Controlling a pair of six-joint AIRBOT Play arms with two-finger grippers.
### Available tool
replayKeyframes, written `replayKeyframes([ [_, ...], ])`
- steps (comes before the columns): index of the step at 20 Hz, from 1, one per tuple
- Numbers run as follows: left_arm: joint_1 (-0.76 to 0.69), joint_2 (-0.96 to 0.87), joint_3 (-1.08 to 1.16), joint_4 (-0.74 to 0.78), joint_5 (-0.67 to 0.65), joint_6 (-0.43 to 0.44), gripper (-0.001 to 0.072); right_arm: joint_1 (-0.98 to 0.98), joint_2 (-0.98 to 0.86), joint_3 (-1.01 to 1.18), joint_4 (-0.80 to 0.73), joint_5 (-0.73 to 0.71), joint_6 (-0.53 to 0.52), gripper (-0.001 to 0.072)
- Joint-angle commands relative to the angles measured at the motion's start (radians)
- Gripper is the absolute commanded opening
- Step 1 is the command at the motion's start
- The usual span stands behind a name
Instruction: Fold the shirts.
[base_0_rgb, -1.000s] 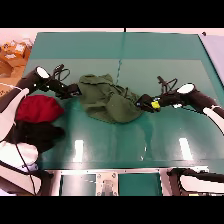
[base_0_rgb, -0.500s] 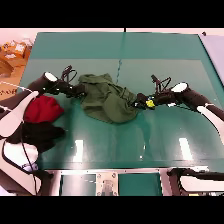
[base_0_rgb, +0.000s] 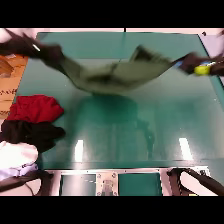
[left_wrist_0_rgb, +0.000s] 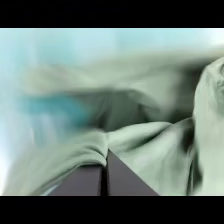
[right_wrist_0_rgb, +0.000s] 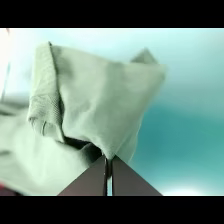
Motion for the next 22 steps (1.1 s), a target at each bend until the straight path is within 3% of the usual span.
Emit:
replayKeyframes([
  [1,0.002,0.262,0.161,0.043,-0.048,-0.100,0.0018,-0.128,0.208,0.134,0.000,0.010,0.029,0.0016],
  [5,0.002,0.411,0.252,0.047,-0.130,-0.095,0.0019,-0.180,0.387,0.164,0.000,-0.057,0.108,0.0016],
  [9,0.002,0.463,0.284,0.055,-0.116,-0.042,0.0019,-0.181,0.519,0.164,-0.001,-0.110,0.107,0.0017],
  [12,0.002,0.459,0.303,0.067,-0.128,-0.035,0.0019,-0.181,0.564,0.163,-0.008,-0.047,0.107,0.0018],
  [17,0.002,0.299,0.246,0.106,-0.131,-0.033,0.0020,-0.180,0.503,-0.044,-0.036,0.079,0.107,0.0018],
  [20,0.002,0.138,0.098,0.015,-0.095,0.043,0.0020,-0.177,0.417,-0.289,-0.023,0.040,0.068,0.0018],
  [22,0.001,0.004,-0.023,-0.085,0.006,0.121,0.0021,-0.150,0.315,-0.446,-0.011,-0.057,0.014,0.0019],
])
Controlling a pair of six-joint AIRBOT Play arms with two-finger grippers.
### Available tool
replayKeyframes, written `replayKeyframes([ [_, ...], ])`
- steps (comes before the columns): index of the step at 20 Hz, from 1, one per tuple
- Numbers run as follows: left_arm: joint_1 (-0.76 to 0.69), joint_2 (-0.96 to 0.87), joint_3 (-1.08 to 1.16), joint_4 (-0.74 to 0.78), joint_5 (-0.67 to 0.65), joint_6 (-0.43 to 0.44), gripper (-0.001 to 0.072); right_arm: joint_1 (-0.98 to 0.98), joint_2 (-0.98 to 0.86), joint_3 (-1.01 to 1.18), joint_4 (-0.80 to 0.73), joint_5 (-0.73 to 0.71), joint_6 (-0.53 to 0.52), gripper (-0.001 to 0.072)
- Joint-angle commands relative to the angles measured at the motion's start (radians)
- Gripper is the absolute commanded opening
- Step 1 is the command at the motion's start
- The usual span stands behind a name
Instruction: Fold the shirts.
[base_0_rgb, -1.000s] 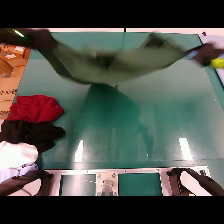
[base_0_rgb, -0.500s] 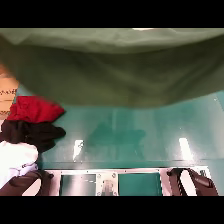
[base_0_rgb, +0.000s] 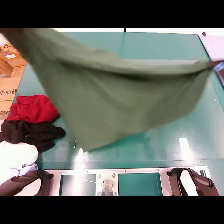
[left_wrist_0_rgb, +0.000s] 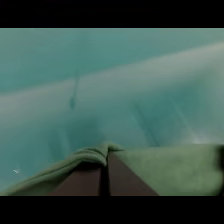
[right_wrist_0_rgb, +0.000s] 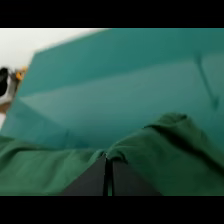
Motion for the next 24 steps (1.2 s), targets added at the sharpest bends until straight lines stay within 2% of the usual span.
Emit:
replayKeyframes([
  [1,-0.010,-0.211,-0.168,-0.132,0.154,0.115,0.0020,0.042,-0.158,-0.251,0.023,-0.142,-0.089,0.0019],
  [4,-0.066,-0.423,-0.200,-0.151,0.336,0.126,0.0021,0.085,-0.415,-0.282,0.031,-0.317,-0.153,0.0018],
  [6,-0.103,-0.521,-0.200,-0.190,0.436,0.127,0.0022,0.082,-0.575,-0.225,0.071,-0.362,-0.193,0.0018],
  [7,-0.109,-0.547,-0.200,-0.197,0.472,0.122,0.0105,0.082,-0.637,-0.180,0.077,-0.361,-0.207,0.0040],
  [8,-0.108,-0.554,-0.200,-0.199,0.495,0.103,0.0439,0.082,-0.688,-0.125,0.076,-0.356,-0.208,0.0144],
  [9,-0.098,-0.549,-0.198,-0.198,0.497,0.075,0.0637,0.074,-0.718,-0.072,0.076,-0.338,-0.214,0.0243],
  [10,-0.077,-0.534,-0.195,-0.197,0.459,0.056,0.0643,0.058,-0.730,-0.018,0.064,-0.307,-0.214,0.0290],
  [12,-0.024,-0.502,-0.166,-0.181,0.288,0.056,0.0640,0.005,-0.718,0.066,-0.019,-0.230,-0.213,0.0286],
  [13,0.002,-0.486,-0.153,-0.180,0.205,0.055,0.0542,-0.037,-0.712,0.097,-0.069,-0.177,-0.207,0.0286],
  [14,0.028,-0.466,-0.148,-0.181,0.133,0.056,0.0355,-0.079,-0.711,0.111,-0.106,-0.141,-0.202,0.0287],
  [15,0.049,-0.447,-0.148,-0.177,0.080,0.056,0.0280,-0.117,-0.712,0.108,-0.116,-0.127,-0.203,0.0295],
  [16,0.068,-0.432,-0.149,-0.175,0.032,0.053,0.0278,-0.148,-0.723,0.098,-0.116,-0.124,-0.203,0.0344],
  [17,0.083,-0.419,-0.149,-0.174,-0.018,0.045,0.0014,-0.161,-0.745,0.094,-0.117,-0.122,-0.203,0.0362],
  [21,0.081,-0.384,-0.172,-0.141,-0.176,0.006,0.0019,-0.145,-0.927,0.154,-0.114,-0.045,-0.214,0.0365],
  [23,0.077,-0.314,-0.289,-0.136,-0.175,0.000,0.0019,-0.127,-1.016,0.217,-0.113,0.018,-0.236,0.0422],
  [24,0.077,-0.259,-0.381,-0.135,-0.152,0.000,0.0019,-0.111,-1.054,0.250,-0.112,0.043,-0.241,0.0421],
])
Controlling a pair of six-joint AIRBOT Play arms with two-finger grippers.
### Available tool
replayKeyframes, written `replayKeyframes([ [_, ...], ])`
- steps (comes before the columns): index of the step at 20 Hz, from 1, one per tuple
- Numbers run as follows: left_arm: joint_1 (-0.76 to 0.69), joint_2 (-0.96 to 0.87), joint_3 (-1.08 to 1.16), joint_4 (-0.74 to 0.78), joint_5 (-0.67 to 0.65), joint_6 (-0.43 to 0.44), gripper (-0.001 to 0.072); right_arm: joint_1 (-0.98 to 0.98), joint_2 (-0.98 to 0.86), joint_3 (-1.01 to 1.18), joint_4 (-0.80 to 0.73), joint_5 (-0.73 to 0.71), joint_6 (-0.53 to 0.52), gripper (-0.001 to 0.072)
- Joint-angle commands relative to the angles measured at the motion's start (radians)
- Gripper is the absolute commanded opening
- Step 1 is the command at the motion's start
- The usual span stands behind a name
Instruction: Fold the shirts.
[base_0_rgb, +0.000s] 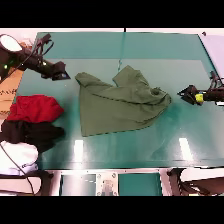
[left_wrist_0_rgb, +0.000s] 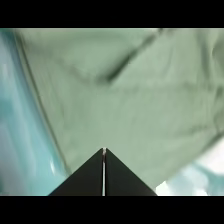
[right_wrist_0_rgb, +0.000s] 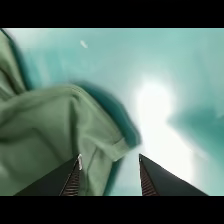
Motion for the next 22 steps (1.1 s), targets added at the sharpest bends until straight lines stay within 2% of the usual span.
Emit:
replayKeyframes([
  [1,0.002,0.152,-0.248,0.014,-0.010,-0.016,0.0019,0.035,-0.138,0.099,-0.003,0.101,-0.021,0.0421],
  [4,0.002,0.330,-0.568,0.021,0.119,-0.071,0.0020,0.092,-0.205,0.166,-0.006,0.103,-0.020,0.0417],
  [5,0.002,0.369,-0.648,0.027,0.158,-0.103,0.0020,0.107,-0.219,0.176,-0.006,0.103,-0.020,0.0392],
  [7,0.002,0.395,-0.750,0.032,0.190,-0.147,0.0024,0.122,-0.232,0.181,-0.006,0.104,-0.020,0.0253],
  [8,-0.002,0.397,-0.786,0.025,0.193,-0.168,0.0191,0.122,-0.232,0.181,-0.006,0.106,-0.021,0.0090],
  [9,-0.012,0.396,-0.820,0.025,0.201,-0.186,0.0454,0.118,-0.232,0.183,-0.006,0.106,-0.021,0.0018],
  [12,-0.085,0.396,-0.916,0.017,0.268,-0.226,0.0471,0.108,-0.232,0.184,-0.006,0.106,-0.028,0.0017],
  [15,-0.190,0.396,-1.011,-0.086,0.449,-0.233,0.0471,0.109,-0.232,0.184,-0.006,0.107,-0.028,0.0017],
  [18,-0.237,0.389,-1.064,-0.155,0.616,-0.232,0.0471,0.109,-0.232,0.184,-0.005,0.122,-0.028,0.0017],
  [22,-0.237,0.348,-1.065,-0.301,0.661,-0.142,0.0470,0.108,-0.232,0.184,-0.006,0.132,-0.028,0.0017],
])
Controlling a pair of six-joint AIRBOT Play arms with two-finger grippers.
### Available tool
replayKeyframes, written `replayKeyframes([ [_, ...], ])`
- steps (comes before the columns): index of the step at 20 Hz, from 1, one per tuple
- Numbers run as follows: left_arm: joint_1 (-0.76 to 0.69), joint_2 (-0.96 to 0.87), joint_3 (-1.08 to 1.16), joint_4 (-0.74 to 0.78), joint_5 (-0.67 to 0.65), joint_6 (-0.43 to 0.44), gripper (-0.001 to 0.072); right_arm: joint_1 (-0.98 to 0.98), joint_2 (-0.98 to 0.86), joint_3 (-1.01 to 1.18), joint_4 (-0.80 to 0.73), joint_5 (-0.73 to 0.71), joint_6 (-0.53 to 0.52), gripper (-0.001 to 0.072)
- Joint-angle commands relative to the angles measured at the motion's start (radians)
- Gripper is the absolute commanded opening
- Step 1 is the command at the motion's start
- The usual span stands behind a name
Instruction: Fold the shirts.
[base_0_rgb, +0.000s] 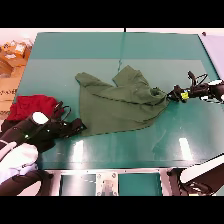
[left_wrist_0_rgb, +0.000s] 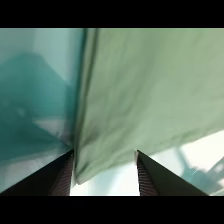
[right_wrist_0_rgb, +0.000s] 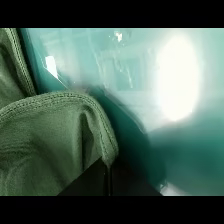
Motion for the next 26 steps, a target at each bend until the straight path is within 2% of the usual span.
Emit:
replayKeyframes([
  [1,-0.014,-0.039,-0.020,-0.136,0.063,0.076,0.0470,0.000,-0.001,0.001,-0.001,0.010,0.000,0.0017],
  [4,-0.014,-0.057,-0.021,-0.163,0.002,0.115,0.0469,0.000,-0.001,0.001,-0.001,0.010,0.000,0.0017],
  [5,-0.013,-0.057,-0.021,-0.163,-0.003,0.117,0.0353,0.000,-0.001,0.001,-0.001,0.010,0.000,0.0017],
  [6,-0.013,-0.057,-0.017,-0.163,-0.004,0.153,0.0055,0.000,0.000,0.001,-0.001,0.011,0.000,0.0017],
  [7,-0.013,-0.057,-0.011,-0.163,0.004,0.188,0.0020,0.000,0.002,0.001,-0.001,0.011,0.000,0.0017],
  [10,-0.013,-0.055,0.064,-0.117,0.005,0.192,0.0019,0.000,0.042,0.001,-0.001,0.019,0.000,0.0016],
  [13,-0.013,-0.050,0.262,0.001,-0.058,0.176,0.0019,-0.016,0.157,0.001,-0.001,0.035,0.023,0.0016],
  [16,-0.013,-0.050,0.587,0.181,-0.178,0.098,0.0019,-0.052,0.350,0.006,0.011,0.040,0.101,0.0016],
  [19,-0.013,-0.050,0.973,0.318,-0.291,0.064,0.0019,-0.097,0.589,0.051,0.011,0.016,0.239,0.0017],
  [21,-0.013,-0.050,1.241,0.379,-0.351,0.060,0.0019,-0.136,0.758,0.085,0.031,-0.034,0.309,0.0016],
  [24,-0.013,-0.050,1.601,0.501,-0.404,0.050,0.0019,-0.188,1.009,0.113,0.121,-0.196,0.352,0.0016],
  [26,-0.013,-0.008,1.718,0.516,-0.420,0.051,0.0020,-0.195,1.159,0.116,0.139,-0.317,0.361,0.0016],
])
